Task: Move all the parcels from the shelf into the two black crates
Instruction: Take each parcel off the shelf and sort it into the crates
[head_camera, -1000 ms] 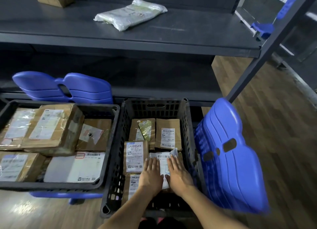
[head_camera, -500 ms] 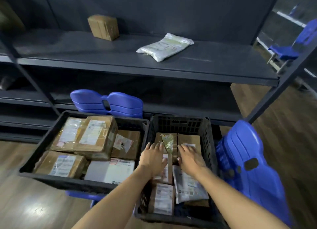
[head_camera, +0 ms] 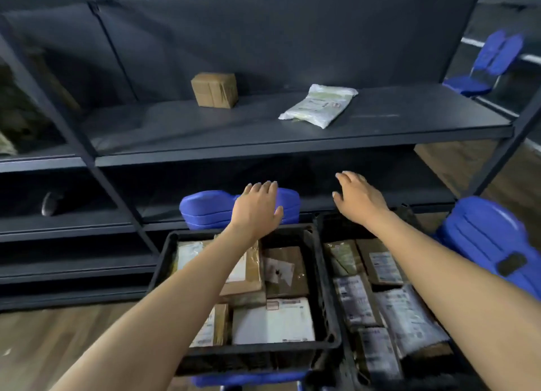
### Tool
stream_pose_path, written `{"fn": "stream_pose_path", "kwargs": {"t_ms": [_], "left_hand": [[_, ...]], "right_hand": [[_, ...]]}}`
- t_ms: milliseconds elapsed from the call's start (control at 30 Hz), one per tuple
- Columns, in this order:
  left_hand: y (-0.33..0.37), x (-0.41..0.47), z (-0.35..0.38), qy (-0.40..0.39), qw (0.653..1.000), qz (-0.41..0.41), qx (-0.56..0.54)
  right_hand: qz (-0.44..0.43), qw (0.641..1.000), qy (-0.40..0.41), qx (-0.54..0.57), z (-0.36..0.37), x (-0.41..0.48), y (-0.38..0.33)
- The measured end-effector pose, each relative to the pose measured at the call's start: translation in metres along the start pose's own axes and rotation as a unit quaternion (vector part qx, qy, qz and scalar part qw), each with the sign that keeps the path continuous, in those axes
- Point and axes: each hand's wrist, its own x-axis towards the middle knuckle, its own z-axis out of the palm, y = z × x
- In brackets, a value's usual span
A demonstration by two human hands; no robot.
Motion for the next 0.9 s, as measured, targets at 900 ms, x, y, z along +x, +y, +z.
{"fn": "stream_pose_path", "kwargs": {"t_ms": [900], "left_hand": [[-0.038, 0.300, 0.002, -0.014, 0.990, -0.054, -0.131]], "right_hand": [[0.125, 0.984, 0.028, 0.121, -0.038, 0.248, 0.020]]}}
